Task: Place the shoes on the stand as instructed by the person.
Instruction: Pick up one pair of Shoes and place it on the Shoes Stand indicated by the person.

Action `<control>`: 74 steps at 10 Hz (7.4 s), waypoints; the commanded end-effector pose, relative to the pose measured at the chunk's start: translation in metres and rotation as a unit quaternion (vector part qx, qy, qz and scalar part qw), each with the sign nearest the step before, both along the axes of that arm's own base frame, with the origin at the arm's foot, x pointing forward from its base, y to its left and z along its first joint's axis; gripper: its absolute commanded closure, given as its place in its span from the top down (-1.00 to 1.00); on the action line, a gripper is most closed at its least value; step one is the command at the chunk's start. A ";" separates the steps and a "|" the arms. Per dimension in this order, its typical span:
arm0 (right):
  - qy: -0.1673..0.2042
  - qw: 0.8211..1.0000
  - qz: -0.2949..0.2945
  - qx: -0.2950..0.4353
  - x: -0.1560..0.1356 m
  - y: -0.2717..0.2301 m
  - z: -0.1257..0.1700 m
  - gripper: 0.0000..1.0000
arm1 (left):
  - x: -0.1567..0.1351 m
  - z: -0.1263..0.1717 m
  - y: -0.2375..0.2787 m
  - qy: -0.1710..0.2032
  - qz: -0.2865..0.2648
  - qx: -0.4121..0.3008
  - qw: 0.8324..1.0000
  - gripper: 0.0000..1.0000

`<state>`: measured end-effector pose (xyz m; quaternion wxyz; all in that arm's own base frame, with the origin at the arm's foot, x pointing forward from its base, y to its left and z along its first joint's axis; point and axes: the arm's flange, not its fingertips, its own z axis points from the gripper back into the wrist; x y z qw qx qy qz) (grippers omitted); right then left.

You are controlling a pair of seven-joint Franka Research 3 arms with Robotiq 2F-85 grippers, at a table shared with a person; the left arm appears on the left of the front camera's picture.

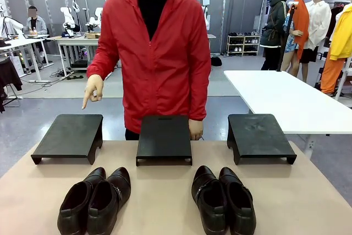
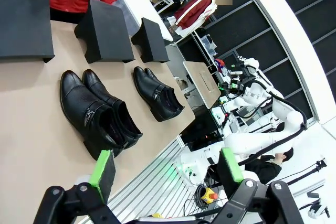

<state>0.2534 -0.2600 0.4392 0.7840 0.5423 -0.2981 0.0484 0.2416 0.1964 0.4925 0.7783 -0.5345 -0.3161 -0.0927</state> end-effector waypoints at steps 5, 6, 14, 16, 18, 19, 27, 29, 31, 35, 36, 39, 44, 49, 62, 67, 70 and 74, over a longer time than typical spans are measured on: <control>-0.014 1.000 0.001 0.002 0.001 -0.003 0.001 1.00 | 0.003 0.000 0.001 -0.014 -0.005 -0.006 1.000 1.00; -0.014 1.000 0.001 0.002 0.001 -0.003 0.001 1.00 | 0.000 0.000 0.000 0.000 0.000 0.000 1.000 1.00; -0.014 1.000 0.001 0.002 0.001 -0.003 0.001 1.00 | 0.074 0.132 -0.226 0.233 -0.095 0.311 0.916 1.00; -0.014 1.000 0.001 0.002 0.001 -0.003 0.001 1.00 | 0.079 0.110 -0.289 0.263 -0.067 0.362 0.892 1.00; -0.014 1.000 0.001 0.002 0.001 -0.003 0.001 1.00 | 0.083 0.068 -0.324 0.258 -0.008 0.420 0.870 1.00; -0.014 1.000 0.001 0.002 0.001 -0.003 0.001 1.00 | 0.085 0.046 -0.336 0.263 0.004 0.431 0.863 1.00; -0.014 1.000 0.001 0.002 0.001 -0.003 0.001 1.00 | 0.081 -0.061 -0.365 0.238 0.079 0.457 0.854 1.00; -0.014 1.000 0.001 0.002 0.001 -0.003 0.001 1.00 | 0.083 -0.073 -0.368 0.232 0.081 0.467 0.849 1.00; -0.014 1.000 0.001 0.002 0.001 -0.003 0.001 1.00 | 0.095 -0.051 -0.368 0.239 0.066 0.458 0.854 1.00; -0.014 1.000 0.001 0.002 0.001 -0.003 0.001 1.00 | 0.100 -0.061 -0.369 0.237 0.064 0.443 0.862 1.00; -0.014 1.000 0.001 0.002 0.001 -0.003 0.001 1.00 | 0.102 -0.074 -0.371 0.232 0.081 0.466 0.850 1.00; -0.014 1.000 0.001 0.002 0.001 -0.003 0.001 1.00 | 0.098 -0.102 -0.377 0.228 0.078 0.493 0.836 1.00; -0.014 1.000 0.001 0.002 0.001 -0.003 0.001 1.00 | 0.105 -0.148 -0.384 0.273 0.107 0.479 0.827 1.00; -0.014 1.000 0.001 0.002 0.001 -0.003 0.001 1.00 | 0.106 -0.157 -0.389 0.284 0.114 0.502 0.809 -0.75; -0.014 1.000 0.001 0.002 0.001 -0.003 0.001 1.00 | 0.100 -0.034 -0.361 0.188 0.245 0.511 0.802 -0.93; -0.014 1.000 0.001 0.002 0.001 -0.003 0.001 1.00 | 0.104 -0.024 -0.353 0.187 0.233 0.506 0.809 -0.93; -0.014 1.000 0.001 0.002 0.001 -0.003 0.001 1.00 | 0.115 -0.023 -0.345 0.176 0.274 0.497 0.804 -0.85; -0.014 1.000 0.001 0.002 0.001 -0.003 0.001 1.00 | 0.169 0.014 -0.286 0.076 0.310 0.482 0.816 -0.85</control>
